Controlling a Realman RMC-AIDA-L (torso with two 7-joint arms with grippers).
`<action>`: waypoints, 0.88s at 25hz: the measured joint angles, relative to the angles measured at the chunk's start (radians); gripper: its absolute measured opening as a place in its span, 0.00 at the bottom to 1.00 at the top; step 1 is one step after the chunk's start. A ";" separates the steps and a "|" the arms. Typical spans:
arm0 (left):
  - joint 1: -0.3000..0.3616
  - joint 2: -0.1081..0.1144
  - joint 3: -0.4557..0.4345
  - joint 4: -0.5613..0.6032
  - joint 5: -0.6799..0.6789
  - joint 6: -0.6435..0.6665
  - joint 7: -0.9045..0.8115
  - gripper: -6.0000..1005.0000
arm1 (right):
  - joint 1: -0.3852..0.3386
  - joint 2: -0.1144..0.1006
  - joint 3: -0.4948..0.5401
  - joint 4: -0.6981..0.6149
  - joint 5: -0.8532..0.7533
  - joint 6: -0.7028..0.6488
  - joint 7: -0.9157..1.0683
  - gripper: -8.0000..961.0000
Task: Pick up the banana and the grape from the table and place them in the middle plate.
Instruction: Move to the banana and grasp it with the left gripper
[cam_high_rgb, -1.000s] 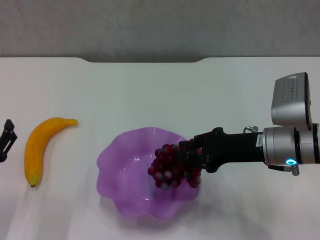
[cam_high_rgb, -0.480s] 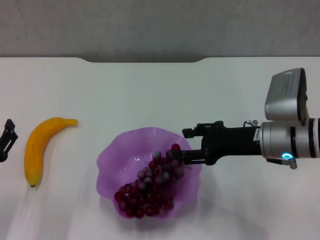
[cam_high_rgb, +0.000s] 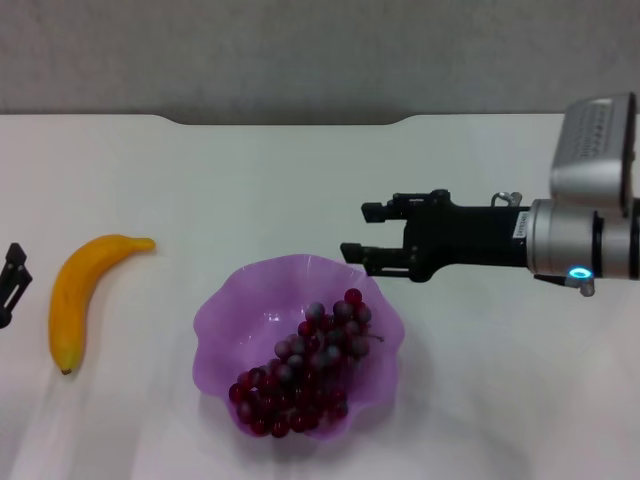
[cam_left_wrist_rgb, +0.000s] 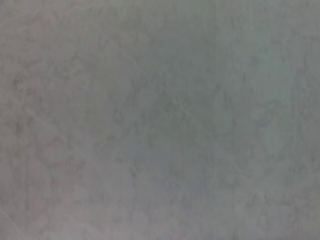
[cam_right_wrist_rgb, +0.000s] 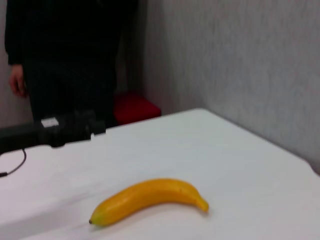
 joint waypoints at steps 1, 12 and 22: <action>0.001 0.000 0.000 0.000 0.000 0.000 0.000 0.89 | -0.010 -0.001 -0.002 -0.020 0.004 -0.008 -0.007 0.83; 0.004 0.001 0.000 0.000 0.000 0.000 0.003 0.89 | -0.208 0.002 0.019 -0.243 0.177 0.076 -0.026 0.42; 0.000 0.004 0.032 -0.004 0.000 0.017 -0.009 0.89 | -0.410 0.009 -0.010 -0.308 0.588 0.095 -0.271 0.09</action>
